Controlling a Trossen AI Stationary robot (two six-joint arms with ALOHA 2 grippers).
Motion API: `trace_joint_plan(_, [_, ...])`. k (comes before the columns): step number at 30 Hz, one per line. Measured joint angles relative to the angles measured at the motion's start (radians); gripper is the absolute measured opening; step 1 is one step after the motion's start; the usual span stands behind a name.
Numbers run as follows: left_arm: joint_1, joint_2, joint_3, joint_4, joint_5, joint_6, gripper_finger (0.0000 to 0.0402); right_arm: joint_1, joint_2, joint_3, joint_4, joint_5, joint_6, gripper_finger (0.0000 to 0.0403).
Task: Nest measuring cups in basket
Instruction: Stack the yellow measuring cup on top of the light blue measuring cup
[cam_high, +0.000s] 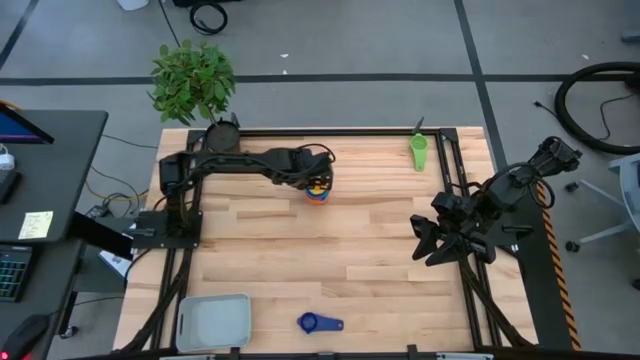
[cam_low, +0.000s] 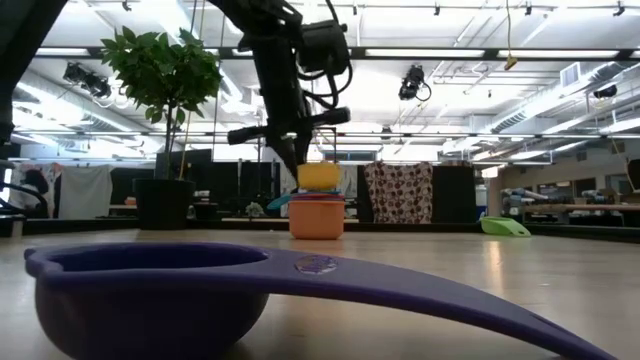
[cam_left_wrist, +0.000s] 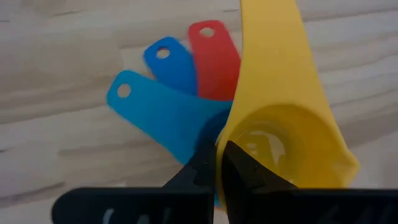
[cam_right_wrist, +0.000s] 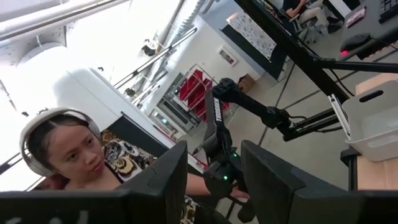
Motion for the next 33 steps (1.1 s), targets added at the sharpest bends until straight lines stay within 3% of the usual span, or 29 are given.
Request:
trace_joint_plan(15, [0.009,0.057,0.000,0.003,0.025,0.010,0.0014,0.000,-0.001,0.000,0.016,0.000,0.000,0.0155])
trace_joint_plan(23, [0.008,0.057,0.000,0.037,0.058,0.104,0.0079,0.000,-0.002,0.000,0.015,-0.016,-0.017,0.0155])
trace_joint_plan(33, [0.003,0.049,-0.001,0.043,0.142,0.159,0.0092,0.000,-0.002,0.000,0.015,-0.017,-0.019,0.0155])
